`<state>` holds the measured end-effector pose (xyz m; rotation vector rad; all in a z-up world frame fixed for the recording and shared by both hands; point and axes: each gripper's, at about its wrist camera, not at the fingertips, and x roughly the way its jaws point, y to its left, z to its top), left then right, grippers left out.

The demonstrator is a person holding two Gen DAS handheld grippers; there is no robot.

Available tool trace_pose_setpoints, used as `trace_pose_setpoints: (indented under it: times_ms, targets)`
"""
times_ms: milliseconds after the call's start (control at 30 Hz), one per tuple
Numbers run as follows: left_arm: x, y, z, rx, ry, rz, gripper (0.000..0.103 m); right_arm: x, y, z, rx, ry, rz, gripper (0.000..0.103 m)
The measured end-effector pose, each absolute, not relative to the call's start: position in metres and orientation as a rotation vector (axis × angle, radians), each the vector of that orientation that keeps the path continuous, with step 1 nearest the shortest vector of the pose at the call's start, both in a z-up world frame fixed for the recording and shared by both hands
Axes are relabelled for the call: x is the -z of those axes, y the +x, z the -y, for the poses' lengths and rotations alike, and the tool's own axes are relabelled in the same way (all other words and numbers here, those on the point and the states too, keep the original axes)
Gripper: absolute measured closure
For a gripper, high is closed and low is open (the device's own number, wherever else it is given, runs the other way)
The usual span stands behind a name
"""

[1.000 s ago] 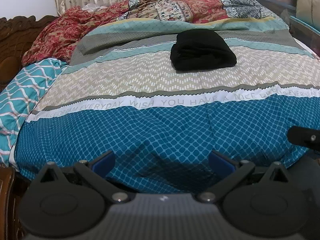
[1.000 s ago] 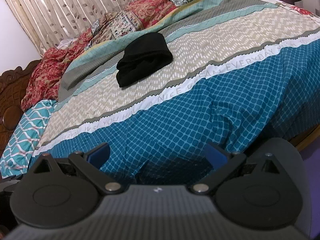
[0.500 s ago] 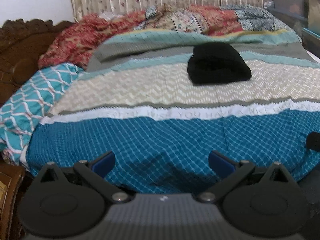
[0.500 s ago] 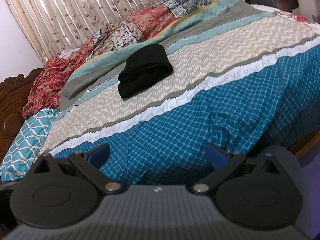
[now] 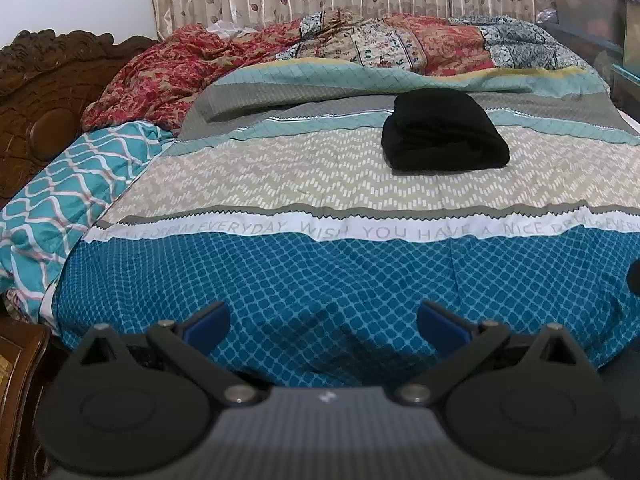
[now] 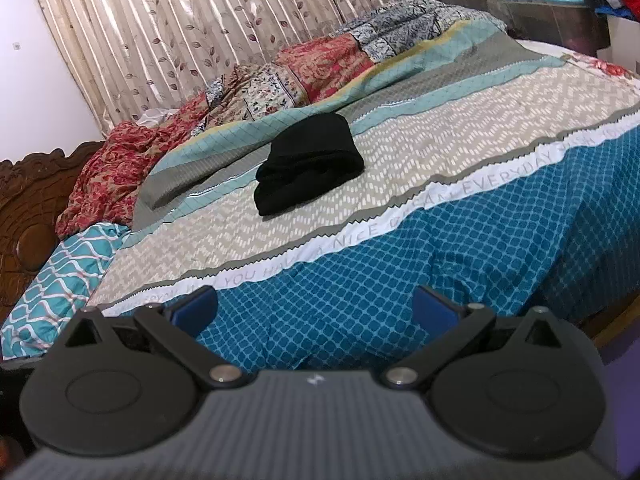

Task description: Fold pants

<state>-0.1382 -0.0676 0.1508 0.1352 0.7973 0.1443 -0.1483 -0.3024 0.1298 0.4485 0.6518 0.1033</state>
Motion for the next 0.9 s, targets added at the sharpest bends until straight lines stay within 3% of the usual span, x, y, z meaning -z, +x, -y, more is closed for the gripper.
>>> trace_pose_setpoints:
  times_ms: [900]
  targets:
    - [-0.138, -0.133, 0.057, -0.146, 0.101, -0.892, 0.000, -0.123, -0.145, 0.300, -0.069, 0.430, -0.739, 0.000]
